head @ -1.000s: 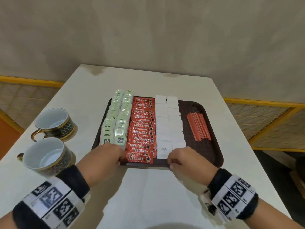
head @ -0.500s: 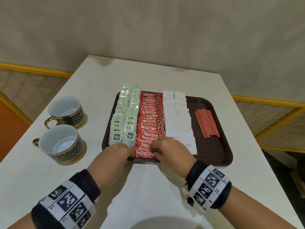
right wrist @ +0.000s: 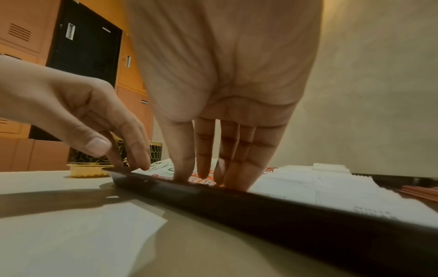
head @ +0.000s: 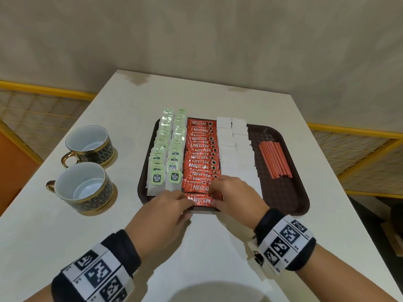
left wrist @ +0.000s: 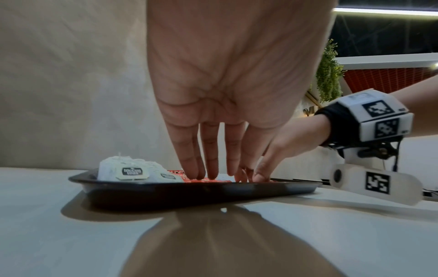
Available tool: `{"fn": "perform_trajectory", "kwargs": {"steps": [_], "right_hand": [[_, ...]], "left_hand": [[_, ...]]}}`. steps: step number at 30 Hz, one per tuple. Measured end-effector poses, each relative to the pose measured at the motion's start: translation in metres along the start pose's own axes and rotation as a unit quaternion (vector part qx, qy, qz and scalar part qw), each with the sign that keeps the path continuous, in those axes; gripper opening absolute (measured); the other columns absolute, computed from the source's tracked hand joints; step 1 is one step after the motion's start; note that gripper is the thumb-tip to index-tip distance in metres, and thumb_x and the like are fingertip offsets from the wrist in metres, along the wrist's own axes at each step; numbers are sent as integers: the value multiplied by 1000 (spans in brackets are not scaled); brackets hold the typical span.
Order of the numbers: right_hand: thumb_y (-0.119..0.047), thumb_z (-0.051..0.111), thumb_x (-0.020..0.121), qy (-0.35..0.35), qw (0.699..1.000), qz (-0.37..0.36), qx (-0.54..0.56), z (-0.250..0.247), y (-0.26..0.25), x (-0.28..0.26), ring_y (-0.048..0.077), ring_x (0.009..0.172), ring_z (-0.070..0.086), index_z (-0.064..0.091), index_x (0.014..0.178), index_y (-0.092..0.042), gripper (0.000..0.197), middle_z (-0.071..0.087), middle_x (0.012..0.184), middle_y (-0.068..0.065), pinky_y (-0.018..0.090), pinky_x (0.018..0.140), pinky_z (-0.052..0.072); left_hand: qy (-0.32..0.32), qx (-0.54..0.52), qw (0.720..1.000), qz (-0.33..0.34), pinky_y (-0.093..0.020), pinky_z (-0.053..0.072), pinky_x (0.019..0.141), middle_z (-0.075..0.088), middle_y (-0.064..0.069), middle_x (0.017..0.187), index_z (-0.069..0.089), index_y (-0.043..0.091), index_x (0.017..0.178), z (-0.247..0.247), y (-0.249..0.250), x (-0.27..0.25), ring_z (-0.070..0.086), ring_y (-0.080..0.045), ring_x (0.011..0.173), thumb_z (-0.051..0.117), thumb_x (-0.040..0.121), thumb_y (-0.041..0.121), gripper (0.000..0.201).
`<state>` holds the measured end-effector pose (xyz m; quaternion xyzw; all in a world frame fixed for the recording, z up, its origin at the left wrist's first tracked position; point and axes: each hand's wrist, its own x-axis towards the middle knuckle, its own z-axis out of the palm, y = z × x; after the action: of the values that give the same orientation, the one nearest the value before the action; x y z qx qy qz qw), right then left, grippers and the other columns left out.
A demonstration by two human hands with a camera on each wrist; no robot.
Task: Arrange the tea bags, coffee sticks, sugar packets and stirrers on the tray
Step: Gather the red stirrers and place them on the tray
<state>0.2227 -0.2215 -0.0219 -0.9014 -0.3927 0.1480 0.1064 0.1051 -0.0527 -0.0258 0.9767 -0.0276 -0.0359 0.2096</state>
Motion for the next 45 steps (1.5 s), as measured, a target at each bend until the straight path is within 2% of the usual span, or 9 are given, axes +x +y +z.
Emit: {"fn": "perform_trajectory", "kwargs": {"steps": [4,8,11,22,26,29,36,42,45], "right_hand": [[-21,63,92,-19,1000,8,4,3,-2,1,23,105,59,65,111,-18,20,62,117,2,32,86,49],[-20,65,91,-32,998,15,46,-1,-2,3,21,106,60,67,109,-17,19,63,118,2,30,90,50],[-19,67,90,-23,998,18,51,-5,-1,7,20,104,61,70,105,-18,16,65,115,-1,33,90,52],[-21,64,92,-35,999,13,25,0,-5,13,20,99,61,69,105,-19,14,65,112,1,33,85,52],[-26,62,93,2,999,30,43,-2,-4,18,20,101,62,68,105,-17,16,66,113,1,36,88,54],[-21,57,96,34,998,44,14,-3,-1,25,22,103,62,67,111,-15,19,64,117,4,35,90,52],[-16,55,97,13,999,23,-29,7,-3,36,26,99,63,66,109,-17,17,64,114,7,40,88,54],[-16,56,96,17,1000,15,-19,7,-1,37,26,100,62,67,104,-18,14,64,112,5,40,88,53],[-17,57,95,24,1000,16,1,2,-1,32,24,103,61,68,108,-18,17,64,116,5,37,90,52]], "left_hand": [[-6,19,1000,10,-25,50,84,59,13,117,62,29,116,6,-1,-2,55,-11,105,44,98,42,28],[-10,28,1000,5,-25,47,89,55,12,125,57,29,126,5,0,1,51,-10,110,38,99,44,35],[-15,32,999,7,-26,46,94,51,12,132,51,29,133,6,2,3,48,-11,116,37,99,46,40],[-40,37,999,1,-28,48,89,48,11,121,59,29,122,11,2,9,48,-10,107,29,98,56,48],[-41,34,999,3,-28,48,88,49,10,119,60,29,120,11,2,11,48,-10,105,27,98,56,48],[-36,30,999,3,-28,48,88,48,10,117,60,28,118,10,2,13,48,-10,104,28,98,55,46],[-28,28,999,8,-25,45,87,49,8,118,58,27,120,8,1,13,48,-10,106,32,99,51,42],[-32,24,999,7,-27,46,91,50,8,120,57,28,121,7,3,11,48,-10,108,32,99,52,41],[-32,27,999,7,-28,46,90,50,8,119,58,27,119,6,4,11,48,-11,107,33,99,51,40]]}}
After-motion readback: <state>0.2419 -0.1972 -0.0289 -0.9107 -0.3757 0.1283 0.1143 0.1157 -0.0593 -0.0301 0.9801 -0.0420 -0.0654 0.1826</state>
